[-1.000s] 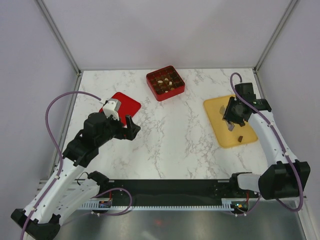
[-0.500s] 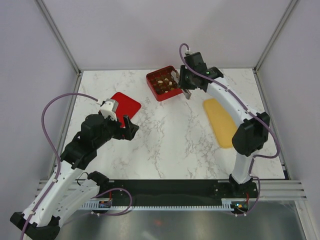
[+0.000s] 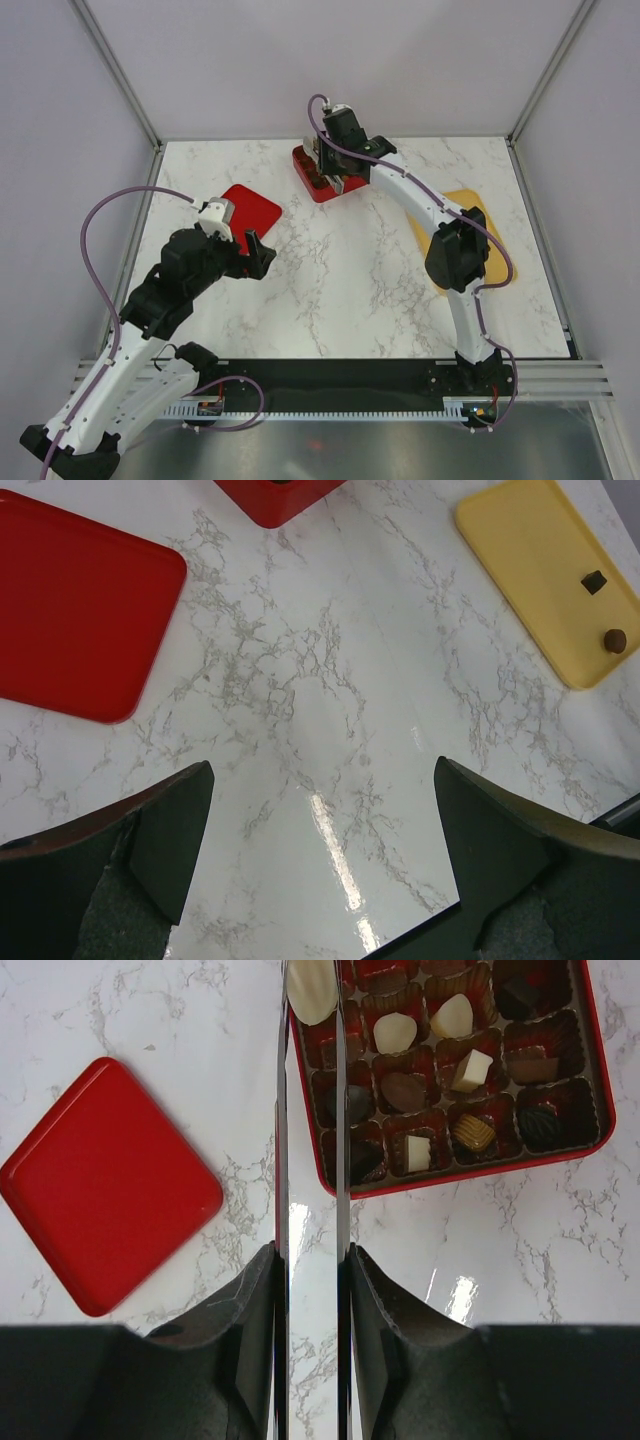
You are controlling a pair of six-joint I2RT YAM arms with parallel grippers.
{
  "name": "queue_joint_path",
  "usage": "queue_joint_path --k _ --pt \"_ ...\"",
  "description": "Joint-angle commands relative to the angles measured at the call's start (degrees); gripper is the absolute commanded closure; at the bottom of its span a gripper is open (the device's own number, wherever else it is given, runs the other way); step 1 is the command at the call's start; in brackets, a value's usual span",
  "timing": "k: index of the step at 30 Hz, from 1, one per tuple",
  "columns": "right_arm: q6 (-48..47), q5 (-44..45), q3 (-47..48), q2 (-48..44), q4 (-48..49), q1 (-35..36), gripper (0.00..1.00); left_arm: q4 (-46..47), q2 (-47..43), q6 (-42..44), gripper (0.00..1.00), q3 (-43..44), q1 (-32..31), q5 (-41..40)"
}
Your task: Pack the chocolate
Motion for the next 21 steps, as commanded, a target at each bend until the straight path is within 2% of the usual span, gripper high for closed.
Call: queue_joint_path --k 1,21 --pt "-2.17 2.20 2.02 1.30 5.13 0.35 0.62 0.35 0.15 1.94 0.00 0.57 0.12 -1.35" --pt "-3.67 4.49 1.32 6.67 7.59 0.87 0.57 0.26 0.85 1.94 0.00 0.48 0.12 -1.00"
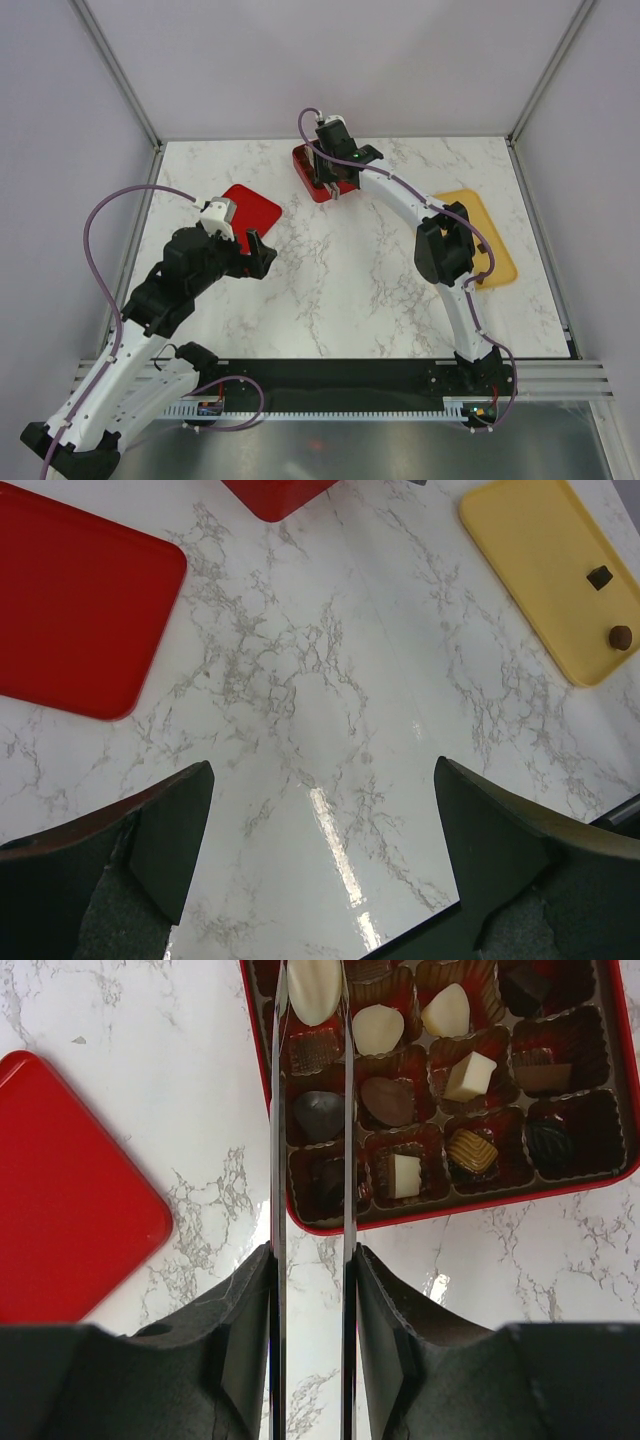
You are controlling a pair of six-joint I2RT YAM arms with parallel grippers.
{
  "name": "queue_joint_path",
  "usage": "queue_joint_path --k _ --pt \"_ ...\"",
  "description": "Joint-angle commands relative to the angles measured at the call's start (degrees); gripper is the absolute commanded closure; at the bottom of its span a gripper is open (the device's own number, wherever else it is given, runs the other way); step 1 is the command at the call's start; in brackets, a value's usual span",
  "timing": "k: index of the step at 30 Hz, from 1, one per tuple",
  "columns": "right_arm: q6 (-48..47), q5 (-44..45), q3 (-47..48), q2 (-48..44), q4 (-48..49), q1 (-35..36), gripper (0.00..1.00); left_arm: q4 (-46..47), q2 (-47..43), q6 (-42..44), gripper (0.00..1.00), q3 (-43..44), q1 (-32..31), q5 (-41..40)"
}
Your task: Pack the chocolate
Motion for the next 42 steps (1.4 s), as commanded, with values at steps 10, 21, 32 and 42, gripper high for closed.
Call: queue_joint_path --k 10,21,32,42 --pt "-1.27 2.42 1.49 0.44 2.43 0.44 0.54 0.35 -0.07 2.03 0.00 0.57 0.12 -0.91" --pt "-1.79 2.24 2.81 0.35 2.08 0.52 0.53 0.26 -0.15 2.03 0.00 0.48 0.12 -0.91" --pt "-2.33 8.74 -5.78 -13.25 -1.78 -0.18 0.55 0.26 0.02 2.03 0.00 0.48 0.12 -0.30" --pt "4.44 10.50 -33.64 -38.47 -12.67 -9.47 0.55 0.35 0.37 2.11 0.00 0.48 0.12 2.16"
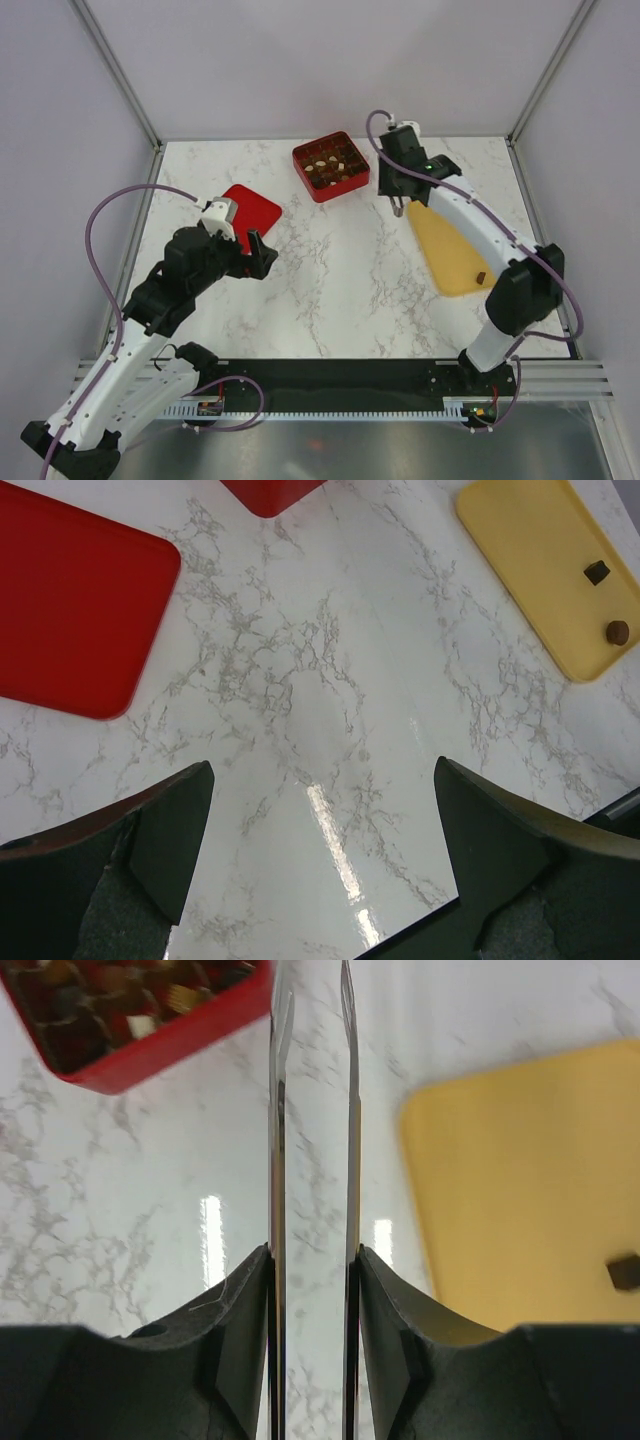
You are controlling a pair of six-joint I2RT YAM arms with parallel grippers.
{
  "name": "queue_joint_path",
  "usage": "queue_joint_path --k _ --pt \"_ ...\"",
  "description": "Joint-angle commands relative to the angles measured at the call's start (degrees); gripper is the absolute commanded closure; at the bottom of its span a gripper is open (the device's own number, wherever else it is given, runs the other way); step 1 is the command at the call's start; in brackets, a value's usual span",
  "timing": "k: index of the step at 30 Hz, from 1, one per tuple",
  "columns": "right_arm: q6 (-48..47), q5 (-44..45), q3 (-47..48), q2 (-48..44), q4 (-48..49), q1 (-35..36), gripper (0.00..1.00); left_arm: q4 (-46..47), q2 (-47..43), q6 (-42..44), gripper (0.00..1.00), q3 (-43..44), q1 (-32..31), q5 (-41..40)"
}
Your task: Pack the chocolate
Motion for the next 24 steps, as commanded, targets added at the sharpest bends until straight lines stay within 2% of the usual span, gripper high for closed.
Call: queue_joint_path --k 1,7,14,24 --pt "4.05 1.17 -8.66 -10.54 -6.40 -4.92 0.54 0.26 0.07 2.01 0.00 0.48 0.12 1.51" --pt "3.36 -0.60 -21.51 -24.36 -12.82 -16.96 0.54 0.35 -0.02 2.00 0.00 0.48 0.12 2.12" --pt "1.51 -6.66 -31.19 -29.57 -14.07 -31.45 0.52 0.44 0.42 1.92 0.00 0.74 0.12 3.18" --pt "4.23 -9.03 -36.11 -29.66 -8.10 -34.64 0.49 0.44 0.24 1.83 0.00 0.57 0.12 3.35"
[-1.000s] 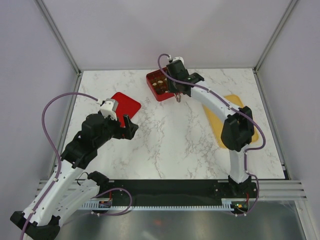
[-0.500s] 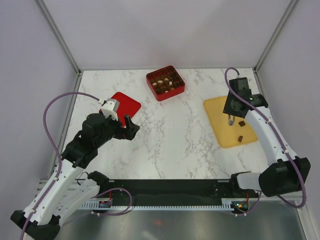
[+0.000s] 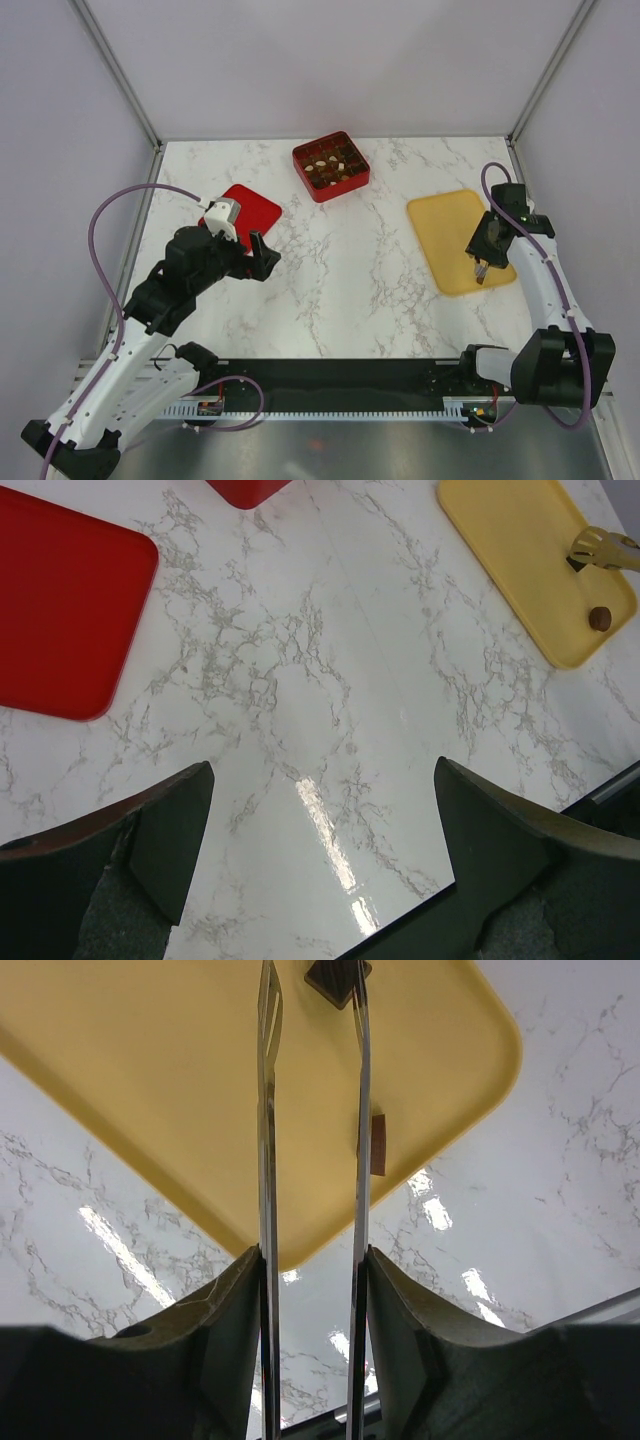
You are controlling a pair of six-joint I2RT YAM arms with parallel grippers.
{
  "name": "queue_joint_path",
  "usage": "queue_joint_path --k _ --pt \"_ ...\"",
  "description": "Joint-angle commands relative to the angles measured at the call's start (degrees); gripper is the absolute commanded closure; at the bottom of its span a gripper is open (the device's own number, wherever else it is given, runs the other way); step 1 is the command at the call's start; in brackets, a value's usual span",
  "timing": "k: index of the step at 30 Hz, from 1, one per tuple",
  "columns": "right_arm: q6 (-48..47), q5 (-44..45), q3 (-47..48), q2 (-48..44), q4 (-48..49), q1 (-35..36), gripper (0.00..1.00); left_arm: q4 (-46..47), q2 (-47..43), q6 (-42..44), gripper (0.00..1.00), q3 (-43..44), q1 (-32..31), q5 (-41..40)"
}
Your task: Pack the chocolate
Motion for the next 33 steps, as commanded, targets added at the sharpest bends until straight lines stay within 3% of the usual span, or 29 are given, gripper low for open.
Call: queue_joint_path --k 1,20,33 --pt "1.30 -1.60 -1.37 -0.76 4.08 -0.94 0.49 0.52 -0.20 1.85 0.00 0.57 0.12 0.84" --pt "1.92 -0.55 -3.74 0.64 7.33 -2.78 0.48 0.61 0.33 1.94 0.00 0.48 0.12 0.75" --pt "1.13 -1.95 -3.48 1.35 8.48 -2.78 0.56 0.70 0.24 1.94 0.00 0.48 0.12 0.58"
